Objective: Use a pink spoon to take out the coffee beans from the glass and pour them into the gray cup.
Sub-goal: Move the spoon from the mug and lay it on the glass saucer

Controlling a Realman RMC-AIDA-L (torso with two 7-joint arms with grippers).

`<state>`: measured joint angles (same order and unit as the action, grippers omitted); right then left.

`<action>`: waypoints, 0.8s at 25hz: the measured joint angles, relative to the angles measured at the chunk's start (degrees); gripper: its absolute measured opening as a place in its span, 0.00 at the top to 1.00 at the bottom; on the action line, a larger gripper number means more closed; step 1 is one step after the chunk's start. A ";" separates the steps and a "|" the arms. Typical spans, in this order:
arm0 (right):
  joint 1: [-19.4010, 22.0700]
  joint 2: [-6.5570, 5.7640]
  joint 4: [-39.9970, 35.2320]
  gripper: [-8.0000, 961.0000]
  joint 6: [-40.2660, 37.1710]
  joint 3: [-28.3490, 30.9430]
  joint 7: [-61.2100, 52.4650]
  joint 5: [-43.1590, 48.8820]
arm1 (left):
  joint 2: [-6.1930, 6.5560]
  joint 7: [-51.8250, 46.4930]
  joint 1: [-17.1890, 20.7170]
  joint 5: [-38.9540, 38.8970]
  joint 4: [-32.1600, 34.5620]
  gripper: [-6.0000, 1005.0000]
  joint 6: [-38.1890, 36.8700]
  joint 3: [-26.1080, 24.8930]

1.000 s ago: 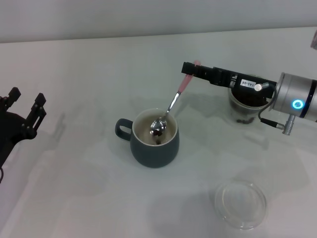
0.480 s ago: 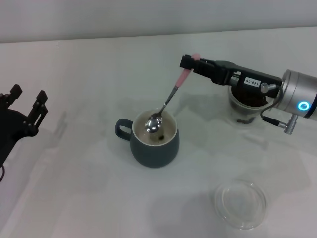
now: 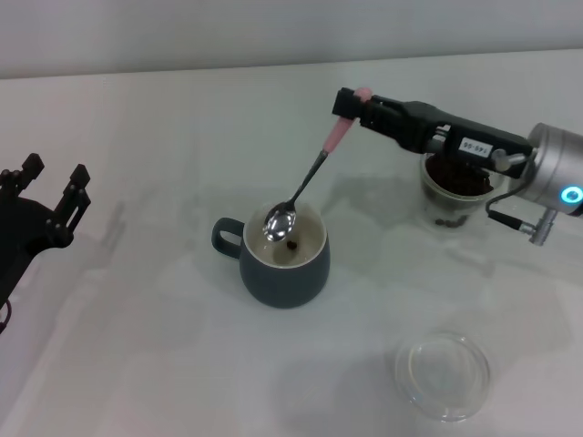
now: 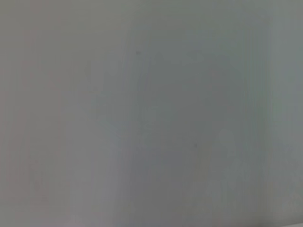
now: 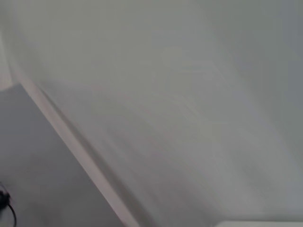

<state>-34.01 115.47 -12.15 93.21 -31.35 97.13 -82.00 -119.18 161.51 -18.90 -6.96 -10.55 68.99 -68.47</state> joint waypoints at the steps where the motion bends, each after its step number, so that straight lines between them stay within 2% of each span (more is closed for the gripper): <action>1: 0.22 -0.07 -0.12 0.83 0.58 0.03 -0.86 -0.40 | 0.00 0.00 0.00 -0.03 0.00 0.41 -0.01 0.00; 5: 1.53 -0.37 -0.50 0.83 2.50 0.08 -3.55 -1.60 | 0.00 0.03 0.12 -0.26 -0.02 0.41 -0.01 -0.14; 13: 6.72 -0.70 -3.37 0.83 5.11 0.13 -11.50 -7.71 | 0.00 -0.05 0.12 -0.26 -0.09 0.41 -0.01 -0.20; 20: 10.58 -1.61 -6.85 0.83 6.33 -0.35 -12.61 -8.73 | 0.00 0.06 0.39 -0.24 -0.09 0.41 0.01 -0.10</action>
<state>-23.43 113.86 -19.01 99.53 -31.70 84.52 -90.73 -119.18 161.58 -18.50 -7.20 -10.64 69.00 -68.57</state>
